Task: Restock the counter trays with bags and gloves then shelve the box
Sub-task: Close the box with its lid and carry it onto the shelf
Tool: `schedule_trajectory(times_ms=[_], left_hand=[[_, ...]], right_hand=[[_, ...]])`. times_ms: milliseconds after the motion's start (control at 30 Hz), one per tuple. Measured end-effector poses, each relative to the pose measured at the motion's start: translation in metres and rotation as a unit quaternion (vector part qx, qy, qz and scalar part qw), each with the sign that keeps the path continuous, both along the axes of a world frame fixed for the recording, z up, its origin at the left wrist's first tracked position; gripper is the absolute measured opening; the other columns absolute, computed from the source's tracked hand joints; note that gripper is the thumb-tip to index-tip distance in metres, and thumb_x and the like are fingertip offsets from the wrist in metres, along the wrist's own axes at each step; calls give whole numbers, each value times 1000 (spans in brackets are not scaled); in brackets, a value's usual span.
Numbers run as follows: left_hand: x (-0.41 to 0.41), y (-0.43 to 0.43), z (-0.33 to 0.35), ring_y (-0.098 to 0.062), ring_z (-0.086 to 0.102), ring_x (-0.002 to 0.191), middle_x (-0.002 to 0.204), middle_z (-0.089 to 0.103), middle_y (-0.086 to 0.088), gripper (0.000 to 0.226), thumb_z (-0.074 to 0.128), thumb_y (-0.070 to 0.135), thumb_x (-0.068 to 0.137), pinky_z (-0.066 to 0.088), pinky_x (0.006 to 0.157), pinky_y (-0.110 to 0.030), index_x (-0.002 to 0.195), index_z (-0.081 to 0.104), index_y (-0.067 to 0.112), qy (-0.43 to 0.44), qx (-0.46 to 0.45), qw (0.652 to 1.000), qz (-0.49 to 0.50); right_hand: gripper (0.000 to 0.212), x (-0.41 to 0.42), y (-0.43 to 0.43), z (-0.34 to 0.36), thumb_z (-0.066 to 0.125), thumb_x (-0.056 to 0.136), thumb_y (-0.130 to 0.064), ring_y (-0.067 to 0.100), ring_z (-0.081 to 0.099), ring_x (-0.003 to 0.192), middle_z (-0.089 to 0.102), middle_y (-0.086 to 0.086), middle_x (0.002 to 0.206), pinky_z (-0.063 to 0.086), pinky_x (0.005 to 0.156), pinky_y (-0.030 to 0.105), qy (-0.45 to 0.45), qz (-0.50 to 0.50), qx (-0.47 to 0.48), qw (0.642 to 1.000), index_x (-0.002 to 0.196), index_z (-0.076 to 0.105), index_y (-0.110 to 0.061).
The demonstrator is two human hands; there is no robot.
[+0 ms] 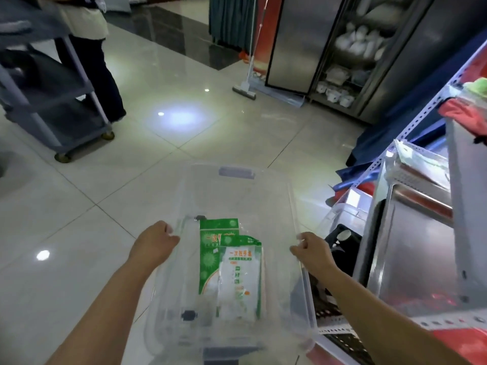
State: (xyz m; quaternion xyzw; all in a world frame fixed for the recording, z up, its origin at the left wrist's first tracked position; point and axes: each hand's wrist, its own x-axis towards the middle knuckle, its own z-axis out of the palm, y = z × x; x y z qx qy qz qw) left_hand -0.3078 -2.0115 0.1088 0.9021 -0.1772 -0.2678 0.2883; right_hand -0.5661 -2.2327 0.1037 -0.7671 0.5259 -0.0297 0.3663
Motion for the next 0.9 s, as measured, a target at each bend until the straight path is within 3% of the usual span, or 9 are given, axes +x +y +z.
schedule_trajectory(times_ms=[233, 400, 567, 767, 900], left_hand=[[110, -122, -2, -28, 61, 78, 88, 64, -11, 19, 58, 18, 84, 45, 68, -32, 102, 55, 10, 6, 18, 997, -71], [154, -236, -8, -28, 61, 85, 97, 66, -14, 22, 56, 17, 85, 40, 68, -30, 106, 56, 9, -26, 40, 990, -131], [175, -358, -29, -30, 61, 85, 93, 66, -15, 18, 56, 15, 84, 39, 70, -30, 99, 56, 6, -29, 59, 981, -184], [197, -498, -60, -31, 63, 89, 98, 66, -14, 27, 56, 17, 84, 46, 77, -34, 109, 55, 5, -16, 103, 971, -214], [217, -581, -95, -34, 63, 94, 107, 66, -18, 30, 51, 13, 86, 47, 80, -36, 114, 54, 5, 4, 125, 966, -228]], right_hand=[[41, 86, -88, -6, 63, 83, -19, 13, 55, 63, 62, 6, 73, 39, 53, 19, -14, -64, 22, 998, 122, 54, -9], [42, 112, -159, -21, 63, 84, -19, 13, 55, 66, 59, 1, 71, 39, 55, 21, -18, -132, 43, 990, 123, 52, -9], [42, 128, -258, -51, 60, 85, -18, 22, 62, 83, 64, 6, 86, 48, 74, 29, -9, -174, 63, 983, 125, 51, -7], [41, 150, -380, -89, 59, 86, -13, 11, 54, 64, 55, -3, 67, 45, 67, 25, -3, -214, 95, 972, 125, 51, -7], [44, 167, -451, -118, 54, 88, -12, 16, 57, 72, 60, 3, 83, 46, 65, 26, 33, -235, 122, 964, 130, 46, -11]])
